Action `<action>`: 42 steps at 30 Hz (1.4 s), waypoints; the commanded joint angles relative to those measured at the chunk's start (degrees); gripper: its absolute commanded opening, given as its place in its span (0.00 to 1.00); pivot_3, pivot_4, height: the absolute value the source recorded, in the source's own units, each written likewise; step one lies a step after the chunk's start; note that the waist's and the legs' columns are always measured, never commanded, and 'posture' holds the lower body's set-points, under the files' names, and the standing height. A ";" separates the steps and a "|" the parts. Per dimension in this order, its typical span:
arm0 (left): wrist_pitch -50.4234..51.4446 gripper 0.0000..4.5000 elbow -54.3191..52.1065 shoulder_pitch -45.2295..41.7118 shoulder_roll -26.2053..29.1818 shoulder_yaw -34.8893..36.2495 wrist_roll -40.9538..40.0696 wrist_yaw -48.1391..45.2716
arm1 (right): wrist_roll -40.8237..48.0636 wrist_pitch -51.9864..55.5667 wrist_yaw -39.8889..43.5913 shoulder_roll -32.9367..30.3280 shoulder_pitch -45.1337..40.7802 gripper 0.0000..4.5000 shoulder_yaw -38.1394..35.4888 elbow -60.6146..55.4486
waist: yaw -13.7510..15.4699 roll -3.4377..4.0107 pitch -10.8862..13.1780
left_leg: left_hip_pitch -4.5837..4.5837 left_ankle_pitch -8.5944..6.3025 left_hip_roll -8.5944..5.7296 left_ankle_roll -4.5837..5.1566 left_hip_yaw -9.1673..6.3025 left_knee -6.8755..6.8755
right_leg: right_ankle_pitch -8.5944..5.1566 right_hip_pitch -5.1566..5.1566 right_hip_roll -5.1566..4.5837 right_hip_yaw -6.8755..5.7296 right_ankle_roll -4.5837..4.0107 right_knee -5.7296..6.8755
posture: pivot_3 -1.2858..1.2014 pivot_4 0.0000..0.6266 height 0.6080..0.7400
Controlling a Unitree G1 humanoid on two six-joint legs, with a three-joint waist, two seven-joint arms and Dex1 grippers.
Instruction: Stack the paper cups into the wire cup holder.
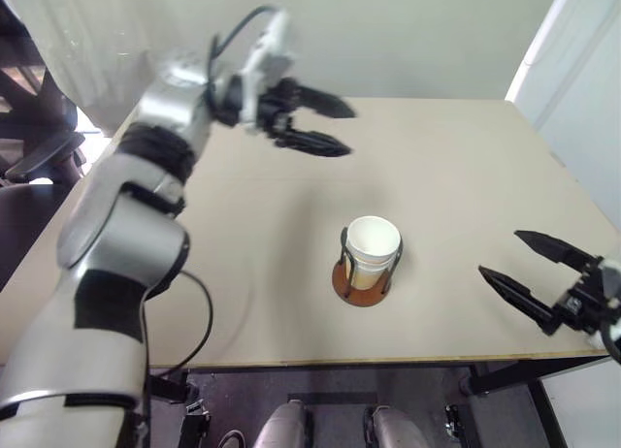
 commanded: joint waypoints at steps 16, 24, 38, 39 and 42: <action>20.62 0.75 -51.01 64.81 13.25 50.43 -0.14 42.78 | -8.58 -2.98 10.91 1.07 -31.64 0.84 16.89 32.05 | 0.37 0.14 -0.05 | 0.20 0.51 -0.04 0.07 -0.14 0.00 | -0.18 -0.11 0.17 -0.12 -1.36 0.32 | 0.52 0.24 1.00; 22.34 0.75 -64.10 77.39 8.55 58.40 0.74 49.41 | -11.88 -3.71 17.18 1.82 -40.82 0.84 22.62 42.47 | -0.96 0.07 -0.04 | 1.00 0.41 -0.01 -0.37 -0.08 -0.55 | -0.09 0.00 0.08 -0.06 -2.14 0.91 | 0.52 0.24 1.00; 24.73 0.75 -72.47 83.43 4.84 63.00 2.76 56.41 | -17.70 -7.25 23.13 5.49 -51.14 0.84 27.65 53.79 | -1.66 0.04 -0.03 | 1.01 1.59 0.08 -0.80 -0.18 -1.98 | 0.21 -0.62 0.09 -0.09 -2.83 1.45 | 0.52 0.24 1.00; 24.87 0.75 -72.76 83.56 4.67 63.01 2.75 56.62 | -17.84 -7.23 23.40 5.58 -51.18 0.84 27.68 53.99 | -1.66 0.03 -0.03 | 1.00 1.59 0.08 -0.81 -0.18 -2.00 | 0.20 -0.64 0.09 -0.09 -2.85 1.45 | 0.52 0.24 1.00; 25.54 0.75 -73.17 83.49 4.70 62.24 3.19 56.92 | -18.29 -7.08 23.89 5.76 -51.35 0.84 27.57 54.40 | -1.66 0.04 -0.03 | 0.98 1.56 0.10 -0.78 -0.17 -2.02 | 0.17 -0.67 0.09 -0.11 -2.90 1.45 | 0.52 0.24 1.00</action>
